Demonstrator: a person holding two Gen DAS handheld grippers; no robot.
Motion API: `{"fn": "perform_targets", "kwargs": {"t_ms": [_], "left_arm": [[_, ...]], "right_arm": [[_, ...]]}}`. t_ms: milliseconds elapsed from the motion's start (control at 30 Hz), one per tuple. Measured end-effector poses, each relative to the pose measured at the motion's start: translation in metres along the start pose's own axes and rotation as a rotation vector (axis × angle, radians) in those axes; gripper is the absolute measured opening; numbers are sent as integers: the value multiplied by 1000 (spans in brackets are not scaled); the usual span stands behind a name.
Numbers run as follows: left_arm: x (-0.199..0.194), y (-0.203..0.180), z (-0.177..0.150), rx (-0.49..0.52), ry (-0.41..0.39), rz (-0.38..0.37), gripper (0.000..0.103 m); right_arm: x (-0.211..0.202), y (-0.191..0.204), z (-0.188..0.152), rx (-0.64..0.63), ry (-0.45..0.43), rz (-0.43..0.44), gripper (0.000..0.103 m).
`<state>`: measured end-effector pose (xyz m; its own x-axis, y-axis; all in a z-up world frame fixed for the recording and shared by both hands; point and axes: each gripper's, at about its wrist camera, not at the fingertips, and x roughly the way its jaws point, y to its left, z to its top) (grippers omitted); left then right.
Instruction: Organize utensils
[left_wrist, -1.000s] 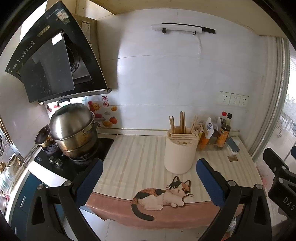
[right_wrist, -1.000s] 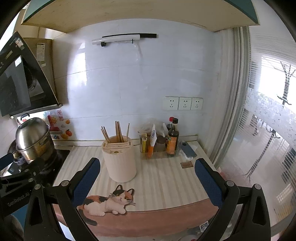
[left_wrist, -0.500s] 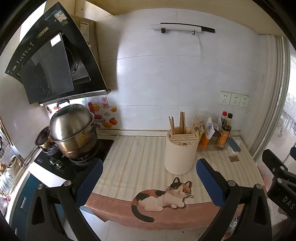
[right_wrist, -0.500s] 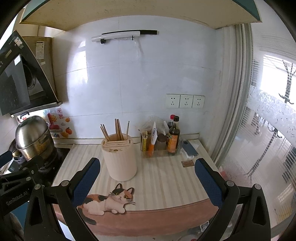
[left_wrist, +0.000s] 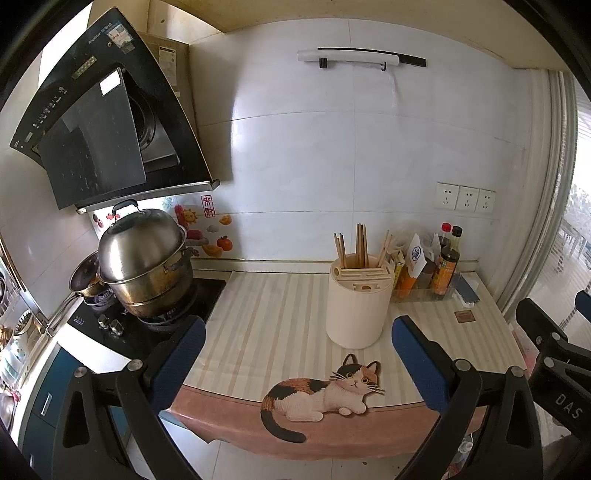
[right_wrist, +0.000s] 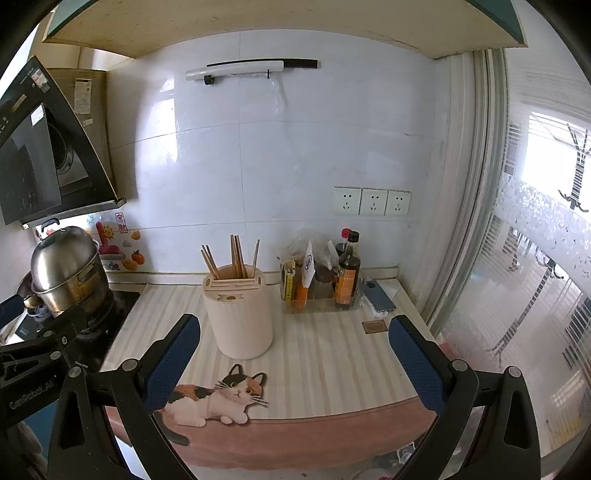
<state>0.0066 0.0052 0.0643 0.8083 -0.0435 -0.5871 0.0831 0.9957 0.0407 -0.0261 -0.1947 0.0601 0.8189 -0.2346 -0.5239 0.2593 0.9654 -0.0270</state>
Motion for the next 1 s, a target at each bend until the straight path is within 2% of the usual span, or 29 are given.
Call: {"fn": "perform_targets", "kwargs": {"t_ms": [1000], "left_arm": [[-4, -1, 0, -2, -6, 3, 103]], "right_arm": [[-4, 5, 1, -12, -2, 12, 103]]}}
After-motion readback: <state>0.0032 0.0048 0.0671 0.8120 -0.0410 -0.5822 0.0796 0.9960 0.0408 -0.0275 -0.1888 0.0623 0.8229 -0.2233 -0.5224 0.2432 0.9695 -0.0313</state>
